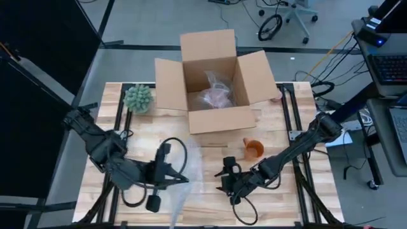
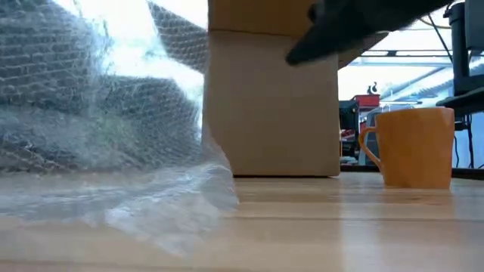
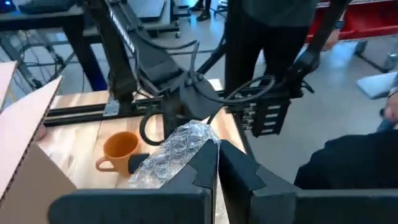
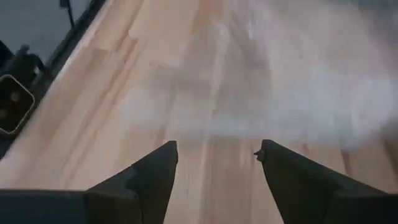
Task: Wrap mug
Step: Prepare the left bubble wrap
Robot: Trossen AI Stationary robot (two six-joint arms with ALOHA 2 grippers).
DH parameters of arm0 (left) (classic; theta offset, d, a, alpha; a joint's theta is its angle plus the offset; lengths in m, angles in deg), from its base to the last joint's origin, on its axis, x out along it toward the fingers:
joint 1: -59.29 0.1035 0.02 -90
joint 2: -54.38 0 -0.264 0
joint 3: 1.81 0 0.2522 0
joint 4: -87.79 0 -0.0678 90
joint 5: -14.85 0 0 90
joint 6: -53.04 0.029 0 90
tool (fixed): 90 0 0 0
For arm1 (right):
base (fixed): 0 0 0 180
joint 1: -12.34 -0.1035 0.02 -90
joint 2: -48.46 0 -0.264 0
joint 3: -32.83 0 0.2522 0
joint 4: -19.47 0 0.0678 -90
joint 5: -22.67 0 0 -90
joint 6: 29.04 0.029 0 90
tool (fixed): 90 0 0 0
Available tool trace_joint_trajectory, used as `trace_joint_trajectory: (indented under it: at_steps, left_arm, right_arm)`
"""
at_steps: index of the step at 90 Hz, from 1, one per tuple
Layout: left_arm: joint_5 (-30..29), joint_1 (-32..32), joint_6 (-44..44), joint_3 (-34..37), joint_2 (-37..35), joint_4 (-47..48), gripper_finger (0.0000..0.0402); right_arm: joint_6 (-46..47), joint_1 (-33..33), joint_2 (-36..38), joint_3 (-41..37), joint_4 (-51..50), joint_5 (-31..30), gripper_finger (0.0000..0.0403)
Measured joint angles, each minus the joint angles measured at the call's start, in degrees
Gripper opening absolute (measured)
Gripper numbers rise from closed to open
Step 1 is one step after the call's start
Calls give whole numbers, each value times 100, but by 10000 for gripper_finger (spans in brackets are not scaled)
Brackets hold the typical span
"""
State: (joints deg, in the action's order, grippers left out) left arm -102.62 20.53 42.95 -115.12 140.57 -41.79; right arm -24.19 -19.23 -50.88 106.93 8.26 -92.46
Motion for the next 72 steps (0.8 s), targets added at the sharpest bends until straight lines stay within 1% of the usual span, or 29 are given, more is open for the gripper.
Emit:
trace_joint_trajectory:
  at_steps: [6, 11, 21, 41, 54, 60, 72]
  left_arm:
    - [12, 2, 7, 8, 12, 44, 0]
    - [31, 9, 17, 13, 16, 91, 0]
    - [32, 4, 11, 11, 11, 148, 0]
    - [35, -17, 14, 11, 11, 158, 0]
    - [39, 43, 38, 187, 9, 43, 0]
    - [33, 139, 1, 325, 58, -53, 0]
    - [29, 260, 4, 350, 195, -40, 0]
  right_arm:
    - [-281, 214, -207, 4, 679, 39, 217]
    - [-419, 410, -424, 7, 1150, 188, 217]
    - [-329, 781, -833, 6, 1658, 279, 217]
    - [-248, 1241, -1175, 4, 1930, 333, 217]
    - [-236, 1361, -1283, 4, 2225, 976, 217]
    - [-253, 1361, -1295, 2, 2155, 1019, 217]
    - [-233, 1348, -1295, 3, 2066, 1049, 217]
